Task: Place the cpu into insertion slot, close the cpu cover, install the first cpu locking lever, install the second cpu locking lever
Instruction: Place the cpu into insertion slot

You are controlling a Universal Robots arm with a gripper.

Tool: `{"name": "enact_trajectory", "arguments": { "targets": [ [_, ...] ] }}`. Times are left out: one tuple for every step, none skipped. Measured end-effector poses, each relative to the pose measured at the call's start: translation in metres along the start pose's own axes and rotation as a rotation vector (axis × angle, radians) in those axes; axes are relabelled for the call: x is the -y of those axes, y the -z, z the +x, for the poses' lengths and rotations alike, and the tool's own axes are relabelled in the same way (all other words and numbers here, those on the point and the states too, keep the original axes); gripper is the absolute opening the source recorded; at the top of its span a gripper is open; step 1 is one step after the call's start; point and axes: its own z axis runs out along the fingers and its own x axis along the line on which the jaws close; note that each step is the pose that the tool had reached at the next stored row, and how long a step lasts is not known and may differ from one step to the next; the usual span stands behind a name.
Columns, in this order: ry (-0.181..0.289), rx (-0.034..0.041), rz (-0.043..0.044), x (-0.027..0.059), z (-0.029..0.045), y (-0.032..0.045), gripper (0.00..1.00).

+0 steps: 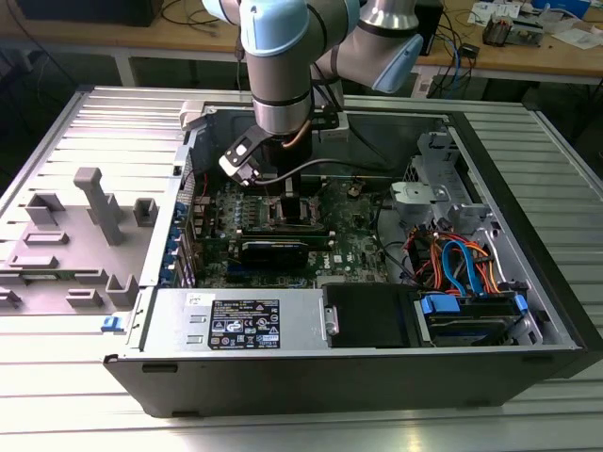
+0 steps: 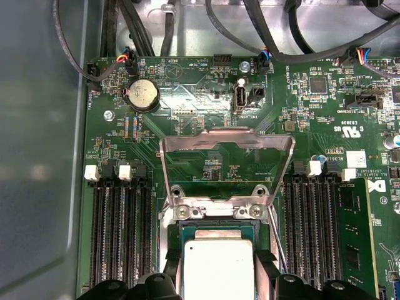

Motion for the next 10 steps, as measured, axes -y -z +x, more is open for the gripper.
{"name": "enact_trajectory", "arguments": {
  "targets": [
    [0.0,-0.0001,0.0,0.0,0.0,0.0,0.55],
    [0.0,-0.0001,-0.0001,0.0,0.0,0.0,0.55],
    [0.0,-0.0001,-0.0001,0.0,0.0,0.0,0.55],
    [0.0,-0.0002,-0.0001,0.0,0.0,0.0,0.55],
    [0.0,0.0001,-0.0003,0.0,0.0,0.0,0.55],
    [0.0,-0.0012,-0.0006,0.0,0.0002,-0.0003,0.56],
    [0.0,-0.0007,-0.0007,0.0,0.0001,-0.0003,0.62],
    [0.0,-0.0007,-0.0006,0.0,0.0001,-0.0003,0.62],
    [0.0,-0.0004,-0.0003,0.0,0.0001,-0.0001,0.62],
    [0.0,-0.0003,-0.0002,0.0,0.0,-0.0001,0.62]
  ]
}}
